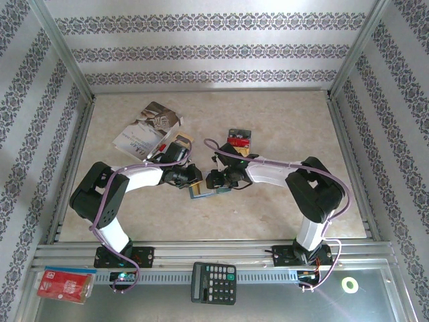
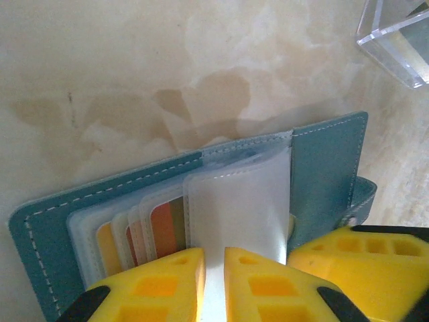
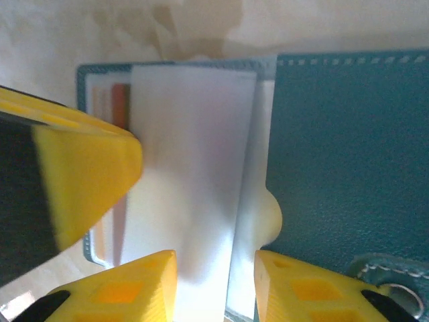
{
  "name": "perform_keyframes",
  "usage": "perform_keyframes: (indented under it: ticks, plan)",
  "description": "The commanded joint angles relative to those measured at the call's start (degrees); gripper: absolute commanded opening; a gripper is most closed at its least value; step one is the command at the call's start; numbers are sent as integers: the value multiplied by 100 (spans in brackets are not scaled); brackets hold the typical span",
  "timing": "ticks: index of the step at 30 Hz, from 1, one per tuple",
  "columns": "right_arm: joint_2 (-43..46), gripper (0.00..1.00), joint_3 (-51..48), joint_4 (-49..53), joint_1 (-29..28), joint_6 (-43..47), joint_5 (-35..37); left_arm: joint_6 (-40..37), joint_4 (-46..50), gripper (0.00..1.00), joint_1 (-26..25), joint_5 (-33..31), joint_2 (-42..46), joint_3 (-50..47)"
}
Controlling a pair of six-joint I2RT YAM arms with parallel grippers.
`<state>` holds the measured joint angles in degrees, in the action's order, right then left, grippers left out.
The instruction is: Take the credit cards out of the card holder
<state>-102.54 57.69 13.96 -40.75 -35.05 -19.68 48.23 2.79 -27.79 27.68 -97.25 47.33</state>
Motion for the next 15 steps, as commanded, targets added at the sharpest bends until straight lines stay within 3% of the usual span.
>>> perform_keyframes:
  ticks: [1,6,10,15]
  plan:
    - [-132,36,76,122,-22,82,-151,-39,181,17,-60,-197,-198,-236]
    - [-244,27,77,352,-3,68,184,26,90,20,-60,212,241,-134]
    - [-310,23,-54,159,74,-84,118,-1,315,24,-60,-65,791,-154]
    - [-345,20,-109,72,82,-134,87,-206,735,24,-78,-116,648,-68]
